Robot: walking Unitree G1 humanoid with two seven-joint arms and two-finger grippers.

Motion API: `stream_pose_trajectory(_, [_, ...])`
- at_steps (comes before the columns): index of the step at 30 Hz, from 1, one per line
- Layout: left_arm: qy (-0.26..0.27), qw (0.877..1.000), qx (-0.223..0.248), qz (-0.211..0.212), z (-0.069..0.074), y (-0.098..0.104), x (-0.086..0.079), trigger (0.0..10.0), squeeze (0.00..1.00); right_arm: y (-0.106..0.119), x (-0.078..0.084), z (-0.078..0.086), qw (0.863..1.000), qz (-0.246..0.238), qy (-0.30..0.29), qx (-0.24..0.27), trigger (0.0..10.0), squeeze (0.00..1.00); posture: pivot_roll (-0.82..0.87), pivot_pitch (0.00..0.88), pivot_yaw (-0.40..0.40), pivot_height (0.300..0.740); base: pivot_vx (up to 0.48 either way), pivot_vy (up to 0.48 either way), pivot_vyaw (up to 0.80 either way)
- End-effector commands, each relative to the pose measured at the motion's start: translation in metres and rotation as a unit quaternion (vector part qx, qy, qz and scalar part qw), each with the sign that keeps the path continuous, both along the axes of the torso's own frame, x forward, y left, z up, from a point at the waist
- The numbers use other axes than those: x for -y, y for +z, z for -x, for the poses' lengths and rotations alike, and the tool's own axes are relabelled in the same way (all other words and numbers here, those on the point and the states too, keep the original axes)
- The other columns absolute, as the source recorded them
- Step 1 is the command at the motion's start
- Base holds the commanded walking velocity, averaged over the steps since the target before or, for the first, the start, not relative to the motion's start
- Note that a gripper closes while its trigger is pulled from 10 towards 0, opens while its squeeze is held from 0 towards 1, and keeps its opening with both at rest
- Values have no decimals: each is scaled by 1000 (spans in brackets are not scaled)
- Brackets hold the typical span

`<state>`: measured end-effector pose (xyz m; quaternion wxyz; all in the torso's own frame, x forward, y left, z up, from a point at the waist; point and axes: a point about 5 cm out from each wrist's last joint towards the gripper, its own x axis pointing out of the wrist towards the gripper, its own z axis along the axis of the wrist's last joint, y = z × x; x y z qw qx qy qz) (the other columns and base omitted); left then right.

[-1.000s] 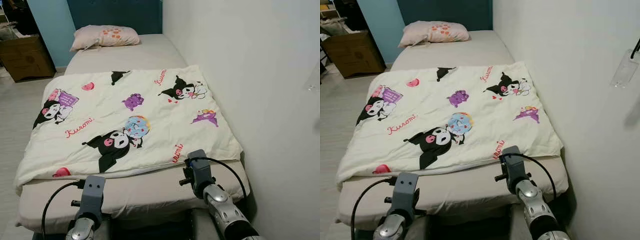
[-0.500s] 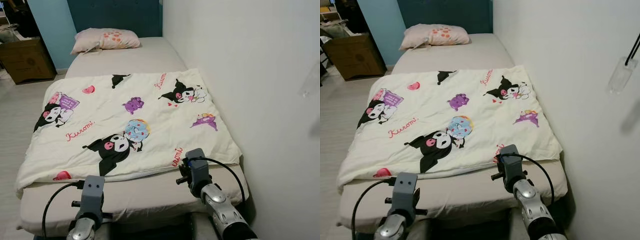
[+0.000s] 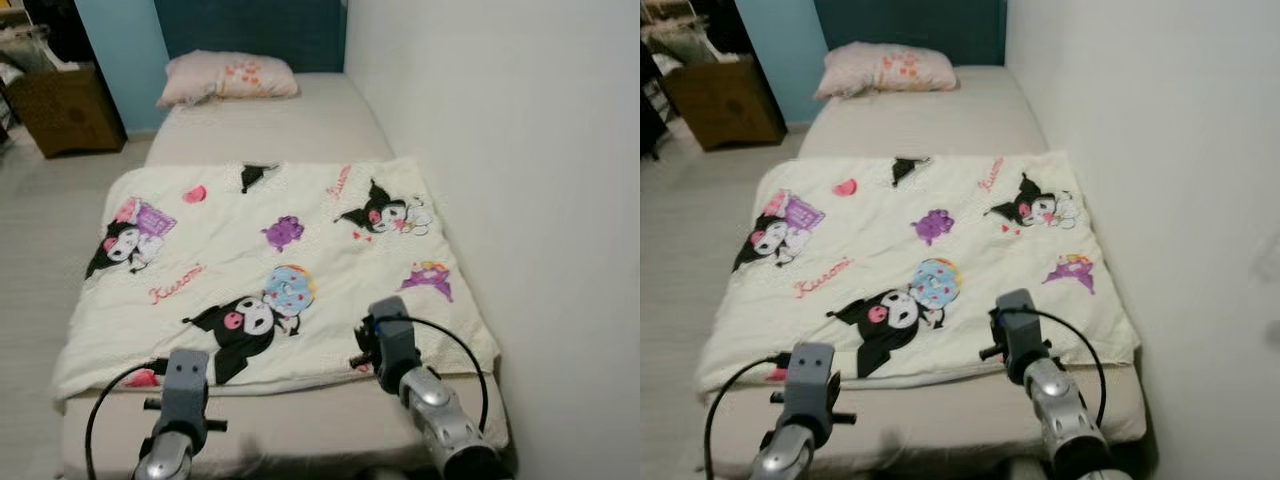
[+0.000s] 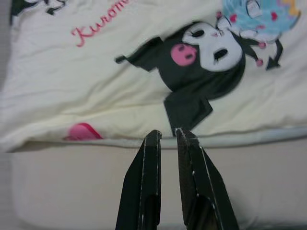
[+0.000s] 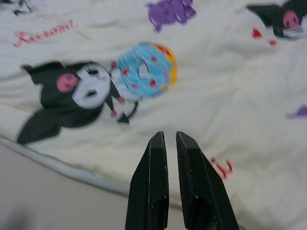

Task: Clean up the room

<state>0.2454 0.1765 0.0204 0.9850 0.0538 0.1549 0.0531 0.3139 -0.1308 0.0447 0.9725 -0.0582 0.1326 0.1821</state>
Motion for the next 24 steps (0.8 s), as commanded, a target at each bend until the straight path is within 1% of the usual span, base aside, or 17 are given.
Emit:
stream_pose_trajectory(1, [7, 1000, -4, 0, 4, -2, -1, 10000, 0, -2, -4, 3, 1000, -8, 5, -1, 10000, 0, -25, 107, -11, 697, 0, 0, 0])
stream_pose_trajectory(11, [4, 1000, -4, -6, 7, -5, 1, 10000, 0, -6, -6, 8, 1000, -16, 8, -7, 10000, 0, -26, 109, -4, 737, 0, 0, 0])
stream_pose_trajectory(13, [5, 1000, -3, -6, 7, -5, 1, 10000, 0, -8, -6, 9, 1000, -15, 9, -11, 10000, 0, -28, 110, -3, 740, 0, 0, 0])
stream_pose_trajectory(18, [7, 1000, -1, -5, 6, -4, 2, 10000, 0, -18, -3, 14, 999, 10, -3, -34, 10000, 0, -28, 111, -3, 740, 0, 0, 0])
stream_pose_trajectory(24, [4, 1000, 1, 2, 6, -4, 3, 10000, 0, -21, 0, 16, 999, 7, -25, -40, 10000, 0, -28, 111, 0, 740, 0, 0, 0])
